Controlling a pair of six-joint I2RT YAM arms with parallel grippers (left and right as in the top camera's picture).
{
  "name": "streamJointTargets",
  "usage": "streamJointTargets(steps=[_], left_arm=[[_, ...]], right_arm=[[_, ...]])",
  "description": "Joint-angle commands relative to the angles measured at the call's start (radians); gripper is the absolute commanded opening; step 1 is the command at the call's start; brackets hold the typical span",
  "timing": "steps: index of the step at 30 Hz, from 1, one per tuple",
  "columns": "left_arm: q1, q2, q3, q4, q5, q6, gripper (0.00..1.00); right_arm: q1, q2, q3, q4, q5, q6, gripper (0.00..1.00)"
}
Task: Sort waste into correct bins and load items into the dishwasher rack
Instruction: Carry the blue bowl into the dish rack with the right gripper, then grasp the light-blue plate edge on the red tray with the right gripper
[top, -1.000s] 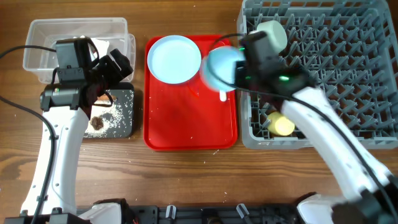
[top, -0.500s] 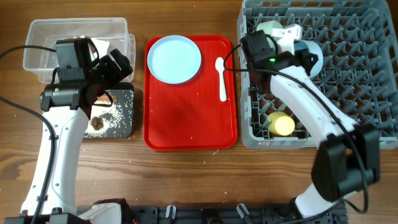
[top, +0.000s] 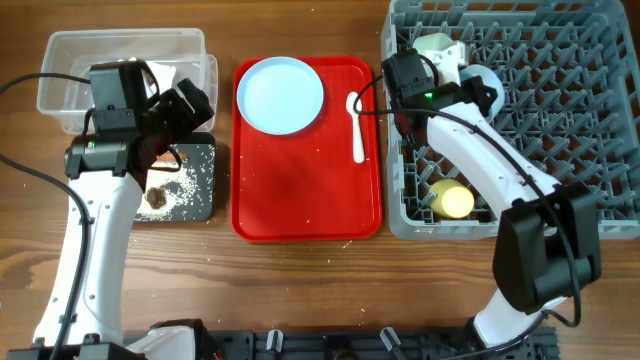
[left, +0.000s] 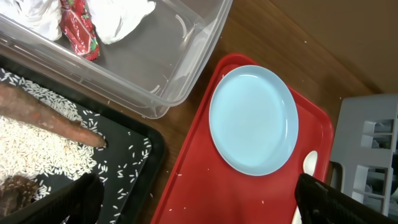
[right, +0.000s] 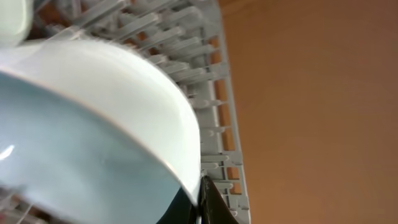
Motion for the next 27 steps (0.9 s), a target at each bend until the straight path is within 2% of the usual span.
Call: streamJointTargets(steps=[1, 3, 8, 9, 12, 16, 18, 19, 20, 21, 24, 27], left_arm=[[-0.003, -0.011, 0.006, 0.003, 0.011, 0.016, 1.0], [-0.004, -0.011, 0.006, 0.003, 0.011, 0.016, 1.0], [-0.004, -0.011, 0.006, 0.003, 0.011, 0.016, 1.0], [-0.003, -0.011, 0.006, 0.003, 0.011, 0.016, 1.0], [-0.003, -0.011, 0.006, 0.003, 0.011, 0.016, 1.0], [-0.004, -0.011, 0.006, 0.003, 0.011, 0.016, 1.0], [-0.003, -0.011, 0.006, 0.003, 0.011, 0.016, 1.0], [-0.003, -0.011, 0.006, 0.003, 0.011, 0.016, 1.0], [-0.004, -0.011, 0.006, 0.003, 0.011, 0.016, 1.0], [-0.003, -0.011, 0.006, 0.003, 0.011, 0.016, 1.0], [-0.004, -0.011, 0.006, 0.003, 0.011, 0.016, 1.0], [-0.004, -0.011, 0.006, 0.003, 0.011, 0.016, 1.0]], right_arm=[[0.029, 0.017, 0.01, -0.037, -0.153, -0.111, 0.04], [0.059, 0.017, 0.01, -0.06, -0.186, -0.111, 0.16], [0.139, 0.016, 0.011, -0.074, -0.2, -0.111, 0.28], [0.149, 0.016, 0.011, -0.074, -0.235, -0.111, 0.34], [0.154, 0.014, 0.011, -0.088, -0.387, -0.108, 0.46], [0.154, -0.058, 0.079, -0.089, -0.481, -0.099, 0.72], [0.154, -0.107, 0.153, -0.058, -0.687, -0.099, 0.73], [0.154, -0.133, 0.167, 0.009, -0.899, -0.1, 0.73], [0.153, -0.146, 0.166, 0.136, -1.221, -0.081, 0.73], [0.153, -0.137, 0.159, 0.215, -1.31, -0.02, 0.73], [0.159, -0.035, 0.106, 0.525, -1.299, 0.292, 0.62], [0.167, 0.126, 0.106, 0.606, -1.122, 0.525, 0.55]])
